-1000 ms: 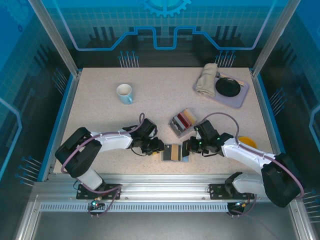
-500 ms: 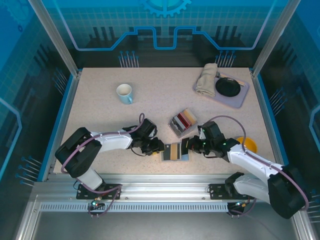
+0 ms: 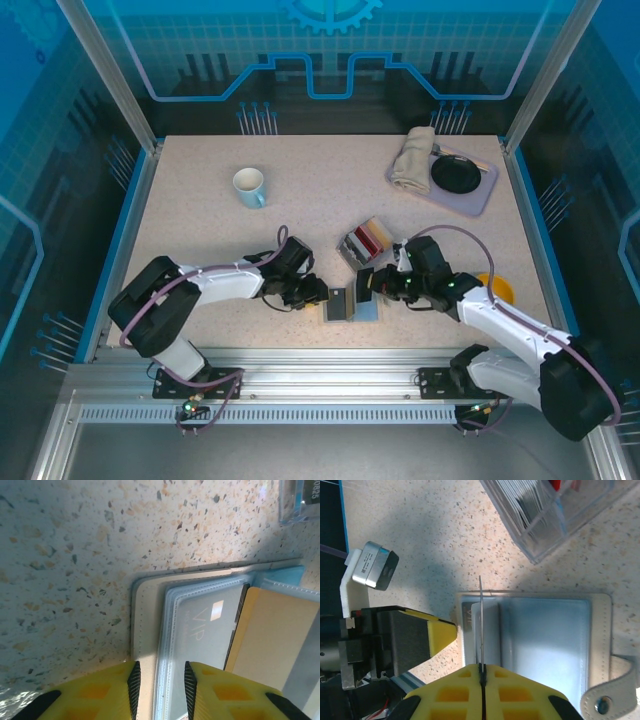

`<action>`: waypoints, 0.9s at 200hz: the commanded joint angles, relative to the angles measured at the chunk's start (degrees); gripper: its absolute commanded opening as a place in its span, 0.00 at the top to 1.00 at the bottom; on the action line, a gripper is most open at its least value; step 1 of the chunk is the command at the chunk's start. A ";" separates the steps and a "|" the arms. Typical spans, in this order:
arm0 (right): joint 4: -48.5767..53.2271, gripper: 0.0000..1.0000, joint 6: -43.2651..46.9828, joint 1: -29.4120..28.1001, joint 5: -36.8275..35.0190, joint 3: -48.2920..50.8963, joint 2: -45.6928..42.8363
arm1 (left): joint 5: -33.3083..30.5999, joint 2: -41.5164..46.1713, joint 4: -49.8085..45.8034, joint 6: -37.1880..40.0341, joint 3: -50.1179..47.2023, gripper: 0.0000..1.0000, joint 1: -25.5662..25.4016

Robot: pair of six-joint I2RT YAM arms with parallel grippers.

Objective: Put the credit cards into the card holder

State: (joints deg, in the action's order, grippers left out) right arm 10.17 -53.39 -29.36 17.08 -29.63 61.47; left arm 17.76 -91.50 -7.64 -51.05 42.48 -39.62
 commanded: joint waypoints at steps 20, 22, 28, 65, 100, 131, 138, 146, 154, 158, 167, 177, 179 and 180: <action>-3.33 0.92 -1.35 -2.38 2.43 -2.77 4.62 | -1.94 2.85 -0.69 -0.38 -1.02 0.67 -0.45; -3.50 0.92 -1.39 -2.57 2.39 -2.80 4.82 | -2.00 2.94 -0.79 -0.42 -1.00 0.67 -0.46; -3.89 0.92 -1.37 -3.06 2.29 -3.13 5.79 | -2.35 3.36 -0.97 -0.47 -1.09 0.67 -0.44; -4.91 0.93 -1.04 -5.06 2.52 -5.03 11.59 | -6.02 6.69 -2.70 -1.46 -2.34 0.65 -0.41; -2.21 0.93 1.07 -4.93 0.51 -5.79 12.06 | -9.69 10.07 -3.95 -3.39 -4.36 0.53 -0.44; -1.07 0.93 3.23 -2.18 1.91 -3.70 10.80 | -6.83 9.94 -0.13 -2.42 -5.24 0.47 -0.40; -1.41 0.93 3.68 -1.65 2.31 -3.09 10.38 | -5.62 9.20 0.53 -1.84 -4.81 0.47 -0.45; -1.86 0.93 3.90 -1.03 3.01 -2.45 10.33 | -4.42 8.25 1.22 -1.31 -4.26 0.47 -0.38; -2.82 0.93 3.93 -0.58 3.96 -1.91 10.53 | -3.61 7.17 1.64 -1.01 -3.77 0.48 -0.42; -3.16 0.93 3.99 -0.45 4.54 -1.72 10.69 | -3.34 6.80 1.74 -0.92 -3.52 0.48 -0.54; -3.96 0.93 3.90 -0.47 5.11 -1.42 11.18 | -2.85 5.79 2.04 -0.81 -3.13 0.48 -0.51; -4.86 0.93 3.60 -0.52 5.63 -1.06 11.84 | -2.35 4.71 2.30 -0.72 -2.81 0.50 -0.48; -4.89 0.93 3.63 -0.45 5.67 -0.98 11.96 | -2.15 4.55 2.28 -0.72 -2.77 0.50 -0.53; -4.90 0.93 3.59 -0.48 5.68 -0.97 11.98 | -2.09 4.34 2.41 -0.72 -2.76 0.50 -0.50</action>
State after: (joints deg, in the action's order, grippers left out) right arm 7.31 -50.92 -30.30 19.92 -32.03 72.75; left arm 12.60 -84.53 -6.70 -53.43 38.13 -39.77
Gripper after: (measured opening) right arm 0.071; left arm 0.511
